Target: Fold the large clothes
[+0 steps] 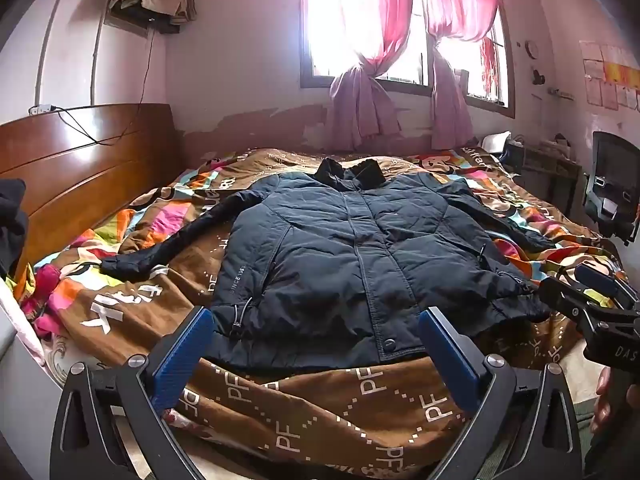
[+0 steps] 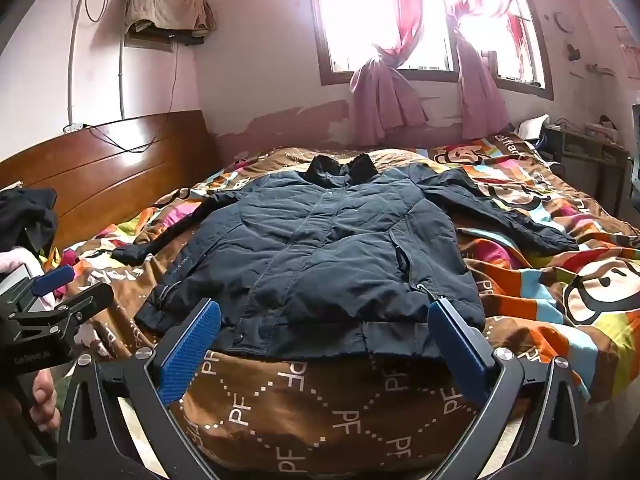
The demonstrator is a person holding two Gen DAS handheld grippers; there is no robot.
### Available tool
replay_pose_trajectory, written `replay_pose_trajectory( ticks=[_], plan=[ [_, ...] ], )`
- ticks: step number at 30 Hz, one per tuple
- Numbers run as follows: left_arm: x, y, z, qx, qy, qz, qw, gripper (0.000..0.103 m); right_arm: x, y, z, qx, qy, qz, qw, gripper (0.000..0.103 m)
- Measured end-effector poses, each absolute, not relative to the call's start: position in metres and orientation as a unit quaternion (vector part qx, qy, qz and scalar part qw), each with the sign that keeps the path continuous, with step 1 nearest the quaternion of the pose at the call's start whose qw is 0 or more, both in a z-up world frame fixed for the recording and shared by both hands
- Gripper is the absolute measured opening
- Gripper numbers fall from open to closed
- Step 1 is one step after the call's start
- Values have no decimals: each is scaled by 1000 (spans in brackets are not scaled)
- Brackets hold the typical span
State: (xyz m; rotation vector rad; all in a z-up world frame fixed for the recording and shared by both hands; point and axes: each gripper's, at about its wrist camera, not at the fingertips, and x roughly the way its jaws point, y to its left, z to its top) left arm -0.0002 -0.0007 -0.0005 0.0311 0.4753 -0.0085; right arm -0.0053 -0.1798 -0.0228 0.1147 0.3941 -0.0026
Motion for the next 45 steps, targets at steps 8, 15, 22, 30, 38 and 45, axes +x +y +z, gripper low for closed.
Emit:
replay_pose_trajectory(
  ticks=[8, 15, 22, 30, 38, 45],
  plan=[
    [0, 0, 0, 17, 235, -6, 972, 103, -6, -180, -23, 57, 195, -1, 979, 102],
    [-3, -5, -2, 18, 236, -7, 972, 103, -6, -181, -23, 58, 195, -1, 979, 102],
    [-7, -12, -6, 18, 237, -8, 971, 103, -5, -181, -24, 58, 195, -1, 979, 102],
    [-4, -6, -2, 17, 236, -7, 972, 103, -5, -181, -24, 59, 195, -1, 979, 102],
    [-4, -8, -3, 17, 237, -7, 971, 103, -5, -181, -25, 59, 196, -1, 979, 102],
    [-2, -4, -2, 18, 238, -7, 971, 103, -4, -181, -25, 59, 196, 0, 979, 102]
  ],
)
